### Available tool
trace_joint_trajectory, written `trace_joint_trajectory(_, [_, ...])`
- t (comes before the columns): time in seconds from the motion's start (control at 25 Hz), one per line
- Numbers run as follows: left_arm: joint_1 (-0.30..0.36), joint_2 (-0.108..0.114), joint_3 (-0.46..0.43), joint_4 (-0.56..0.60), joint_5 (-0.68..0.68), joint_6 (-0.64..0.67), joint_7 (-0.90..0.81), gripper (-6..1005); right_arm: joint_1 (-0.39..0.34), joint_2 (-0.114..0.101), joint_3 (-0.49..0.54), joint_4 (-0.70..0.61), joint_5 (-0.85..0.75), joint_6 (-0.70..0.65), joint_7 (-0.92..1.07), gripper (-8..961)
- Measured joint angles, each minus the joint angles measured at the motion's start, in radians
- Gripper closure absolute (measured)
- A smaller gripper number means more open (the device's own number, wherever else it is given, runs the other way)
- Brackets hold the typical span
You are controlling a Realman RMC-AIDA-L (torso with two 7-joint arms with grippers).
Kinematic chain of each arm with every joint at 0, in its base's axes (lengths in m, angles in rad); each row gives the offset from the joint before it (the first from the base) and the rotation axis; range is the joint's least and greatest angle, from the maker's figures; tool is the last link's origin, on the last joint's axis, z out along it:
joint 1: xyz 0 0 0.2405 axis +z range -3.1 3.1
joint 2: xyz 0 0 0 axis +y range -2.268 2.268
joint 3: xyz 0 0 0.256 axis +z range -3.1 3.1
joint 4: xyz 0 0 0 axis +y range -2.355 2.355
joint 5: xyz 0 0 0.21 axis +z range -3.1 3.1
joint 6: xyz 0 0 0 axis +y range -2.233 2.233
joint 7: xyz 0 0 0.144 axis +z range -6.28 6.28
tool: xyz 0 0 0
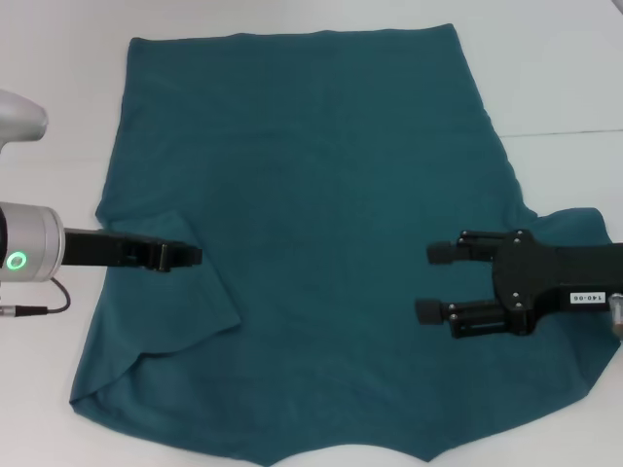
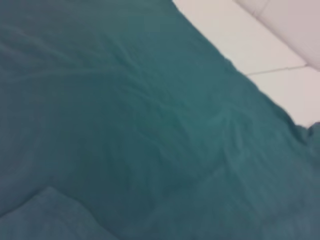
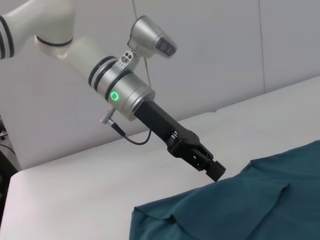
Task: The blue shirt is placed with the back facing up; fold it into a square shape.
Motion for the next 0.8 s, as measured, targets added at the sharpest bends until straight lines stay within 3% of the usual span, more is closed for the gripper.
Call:
trace_joint_trajectory(0.44, [0.039, 0.017, -0.012, 0.001, -0.071, 0.023, 0.048, 697, 0.006, -0.001, -0.002, 0.0, 0.002, 0.007, 0.013, 111])
trace_joint_trajectory(0.56, [0.059, 0.045, -0.021, -0.025, -0.165, 0.089, 0.113, 450, 0.007, -0.002, -0.001, 0.002, 0.006, 0.005, 0.019, 112])
trace_joint_trajectory(0.68, [0.083, 0.103, -0.022, -0.096, -0.309, 0.196, 0.211, 308, 0.006, -0.003, 0.03, 0.017, 0.037, 0.01, 0.019, 112])
trace_joint_trajectory(0.76, [0.088, 0.124, -0.027, -0.132, -0.345, 0.232, 0.243, 213, 0.002, -0.006, 0.059, 0.017, 0.06, 0.01, 0.019, 113])
trace_joint_trajectory(0.8, [0.089, 0.14, -0.043, -0.165, -0.366, 0.265, 0.27, 211, -0.001, -0.007, 0.072, 0.002, 0.062, 0.014, 0.026, 113])
